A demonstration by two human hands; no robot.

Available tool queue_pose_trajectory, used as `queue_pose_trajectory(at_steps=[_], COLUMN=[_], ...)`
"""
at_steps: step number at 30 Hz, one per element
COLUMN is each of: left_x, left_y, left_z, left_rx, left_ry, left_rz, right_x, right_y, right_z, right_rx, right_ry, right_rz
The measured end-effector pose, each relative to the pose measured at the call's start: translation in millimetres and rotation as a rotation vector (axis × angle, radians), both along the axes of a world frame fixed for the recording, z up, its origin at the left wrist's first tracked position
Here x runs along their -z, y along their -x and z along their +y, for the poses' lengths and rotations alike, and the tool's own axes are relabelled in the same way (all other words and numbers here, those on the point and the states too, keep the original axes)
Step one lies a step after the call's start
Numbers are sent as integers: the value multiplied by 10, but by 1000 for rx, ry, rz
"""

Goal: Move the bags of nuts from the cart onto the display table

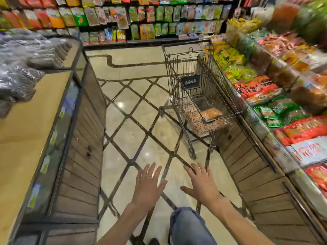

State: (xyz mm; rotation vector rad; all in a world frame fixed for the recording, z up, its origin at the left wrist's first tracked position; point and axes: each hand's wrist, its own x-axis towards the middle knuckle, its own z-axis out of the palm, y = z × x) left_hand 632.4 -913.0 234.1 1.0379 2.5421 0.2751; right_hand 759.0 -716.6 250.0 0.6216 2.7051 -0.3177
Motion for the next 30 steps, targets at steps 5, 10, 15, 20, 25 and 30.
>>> queue_pose_trajectory(at_steps=[5, 10, 15, 20, 25, 30], left_x=[279, 197, 30, 53, 165, 327], left_y=[1098, 2010, 2824, 3541, 4308, 5150], left_z=[910, 2002, 3114, 4062, 5012, 6065], left_rx=[71, 135, 190, 284, 453, 611], left_ry=[14, 15, 23, 45, 62, 47], left_rz=[73, 89, 65, 48, 90, 40], right_x=[187, 276, 219, 216, 390, 622], right_y=[937, 1802, 2561, 3102, 3650, 4256], right_z=[866, 1779, 2709, 3501, 4208, 4892], right_rx=[69, 75, 122, 234, 442, 670], right_ry=[50, 12, 17, 97, 166, 234], right_rz=[14, 28, 50, 54, 61, 91])
